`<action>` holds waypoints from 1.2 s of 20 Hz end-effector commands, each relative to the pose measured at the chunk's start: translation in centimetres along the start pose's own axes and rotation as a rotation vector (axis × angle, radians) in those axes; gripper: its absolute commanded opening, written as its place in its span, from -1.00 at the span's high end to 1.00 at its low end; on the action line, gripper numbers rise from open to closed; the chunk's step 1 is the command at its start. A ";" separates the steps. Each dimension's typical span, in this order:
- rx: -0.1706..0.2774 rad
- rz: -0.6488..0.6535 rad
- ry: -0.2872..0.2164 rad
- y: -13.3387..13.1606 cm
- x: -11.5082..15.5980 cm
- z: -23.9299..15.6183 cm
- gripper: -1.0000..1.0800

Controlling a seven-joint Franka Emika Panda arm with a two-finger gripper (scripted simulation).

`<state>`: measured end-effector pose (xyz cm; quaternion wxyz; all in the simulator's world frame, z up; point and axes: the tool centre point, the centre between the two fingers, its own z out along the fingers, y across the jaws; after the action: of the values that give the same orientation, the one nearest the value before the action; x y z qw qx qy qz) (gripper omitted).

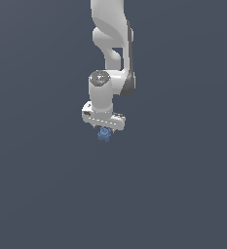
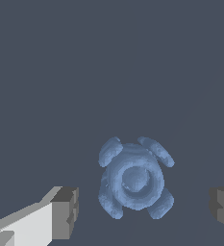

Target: Pick up the object and move it to a goal position.

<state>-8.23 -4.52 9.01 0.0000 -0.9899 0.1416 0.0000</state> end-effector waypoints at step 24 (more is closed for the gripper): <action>0.000 0.003 0.000 0.0 -0.2 5.1 1.00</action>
<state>-8.35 -4.47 4.03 0.0001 -0.9897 0.1430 -0.0006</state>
